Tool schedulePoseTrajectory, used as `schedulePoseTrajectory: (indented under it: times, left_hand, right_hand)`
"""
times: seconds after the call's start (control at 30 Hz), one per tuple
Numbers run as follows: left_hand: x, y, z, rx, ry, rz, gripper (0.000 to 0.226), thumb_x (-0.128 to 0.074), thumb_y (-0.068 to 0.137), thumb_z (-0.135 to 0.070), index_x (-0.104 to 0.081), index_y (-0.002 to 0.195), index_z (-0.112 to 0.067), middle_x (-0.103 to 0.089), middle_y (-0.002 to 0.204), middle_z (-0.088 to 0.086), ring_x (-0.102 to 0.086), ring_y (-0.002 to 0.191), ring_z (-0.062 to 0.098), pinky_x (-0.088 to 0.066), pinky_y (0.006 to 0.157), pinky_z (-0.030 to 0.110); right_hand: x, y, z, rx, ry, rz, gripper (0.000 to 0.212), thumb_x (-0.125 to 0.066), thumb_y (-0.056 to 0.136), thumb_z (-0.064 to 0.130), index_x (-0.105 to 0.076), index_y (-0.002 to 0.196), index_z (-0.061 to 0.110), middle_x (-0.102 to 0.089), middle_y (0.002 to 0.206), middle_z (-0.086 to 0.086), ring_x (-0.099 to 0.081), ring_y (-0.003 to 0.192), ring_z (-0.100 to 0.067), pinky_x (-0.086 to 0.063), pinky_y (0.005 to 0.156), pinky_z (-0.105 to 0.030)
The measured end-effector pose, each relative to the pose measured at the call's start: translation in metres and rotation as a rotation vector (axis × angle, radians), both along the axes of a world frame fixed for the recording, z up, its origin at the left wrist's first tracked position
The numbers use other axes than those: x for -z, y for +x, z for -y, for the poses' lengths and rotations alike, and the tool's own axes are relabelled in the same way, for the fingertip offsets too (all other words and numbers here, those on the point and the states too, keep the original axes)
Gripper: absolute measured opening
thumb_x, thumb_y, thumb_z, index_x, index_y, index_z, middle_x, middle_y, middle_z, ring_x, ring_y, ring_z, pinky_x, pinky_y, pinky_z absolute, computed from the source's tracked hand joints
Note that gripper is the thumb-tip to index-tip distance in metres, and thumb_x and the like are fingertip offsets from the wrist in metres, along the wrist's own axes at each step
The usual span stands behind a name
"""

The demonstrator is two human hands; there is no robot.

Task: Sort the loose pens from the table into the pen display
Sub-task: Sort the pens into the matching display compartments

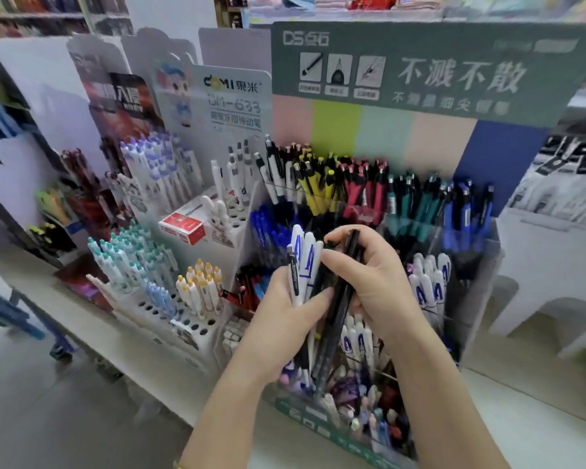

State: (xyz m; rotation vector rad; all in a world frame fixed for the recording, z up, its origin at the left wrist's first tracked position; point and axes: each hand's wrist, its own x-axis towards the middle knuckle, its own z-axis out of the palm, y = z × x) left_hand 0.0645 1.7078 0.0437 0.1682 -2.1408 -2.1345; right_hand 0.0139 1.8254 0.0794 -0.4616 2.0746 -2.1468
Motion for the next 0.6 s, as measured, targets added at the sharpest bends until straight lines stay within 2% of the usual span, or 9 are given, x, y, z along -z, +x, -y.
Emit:
schedulePoseTrajectory:
  times: [0.17,0.3,0.4,0.43,0.5,0.53,0.6]
  left_hand:
    - [0.005,-0.019,0.012,0.102,-0.034,-0.015,0.033,-0.065,0.090,-0.027,-0.051,0.118,-0.039,-0.069,0.104,-0.012,-0.065,0.099,0.004,-0.052,0.094,0.036]
    - [0.006,-0.031,0.023,0.220,-0.076,-0.039,0.033,-0.065,0.090,-0.031,-0.050,0.118,-0.040,-0.067,0.104,-0.014,-0.064,0.094,0.001,-0.051,0.086,0.026]
    - [0.005,-0.038,0.040,0.309,-0.085,-0.027,0.043,-0.067,0.080,-0.046,-0.054,0.117,-0.029,-0.062,0.084,-0.011,-0.059,0.075,0.013,-0.053,0.078,0.045]
    - [0.005,-0.041,0.047,0.312,-0.078,-0.019,0.040,-0.066,0.080,-0.046,-0.054,0.114,-0.027,-0.059,0.079,-0.008,-0.057,0.070,0.014,-0.053,0.073,0.048]
    - [0.003,-0.046,0.059,0.285,-0.038,-0.012,0.025,-0.064,0.090,-0.033,-0.051,0.111,-0.026,-0.054,0.074,0.000,-0.053,0.059,0.013,-0.054,0.059,0.036]
    - [0.001,-0.047,0.064,0.280,-0.026,-0.015,0.020,-0.061,0.093,-0.025,-0.050,0.110,-0.024,-0.052,0.072,0.004,-0.051,0.055,0.013,-0.051,0.053,0.030]
    - [0.000,-0.051,0.073,0.292,-0.029,-0.036,0.015,-0.057,0.095,-0.017,-0.048,0.107,-0.021,-0.049,0.069,0.008,-0.048,0.051,0.013,-0.048,0.048,0.025]
  right_hand:
    - [-0.001,-0.010,0.000,0.053,0.058,0.027,0.005,-0.058,0.093,0.010,-0.053,0.095,0.013,-0.048,0.065,0.006,-0.046,0.043,0.001,-0.033,0.036,-0.014]
    - [-0.001,-0.011,0.005,0.166,0.138,-0.057,0.005,-0.057,0.093,0.011,-0.053,0.094,0.014,-0.051,0.075,0.005,-0.049,0.056,0.003,-0.042,0.048,-0.013]
    - [-0.002,-0.009,0.005,0.302,0.171,-0.109,0.008,-0.054,0.094,0.014,-0.051,0.090,0.019,-0.056,0.078,-0.005,-0.048,0.055,-0.002,-0.039,0.046,-0.014]
    - [-0.002,-0.009,0.003,0.357,0.152,-0.106,0.009,-0.053,0.095,0.014,-0.050,0.089,0.019,-0.059,0.081,-0.013,-0.048,0.054,-0.006,-0.038,0.044,-0.015]
    - [-0.004,-0.009,0.001,0.493,0.073,-0.109,0.013,-0.050,0.096,0.013,-0.047,0.086,0.020,-0.060,0.084,-0.021,-0.048,0.056,-0.017,-0.038,0.043,-0.022]
    - [-0.005,-0.009,0.000,0.573,0.024,-0.141,0.015,-0.049,0.096,0.010,-0.045,0.085,0.020,-0.059,0.081,-0.019,-0.050,0.058,-0.019,-0.040,0.045,-0.024]
    - [-0.007,-0.007,0.001,0.769,0.032,-0.282,0.017,-0.049,0.094,0.004,-0.044,0.087,0.019,-0.058,0.078,-0.010,-0.056,0.063,-0.013,-0.047,0.057,-0.023]
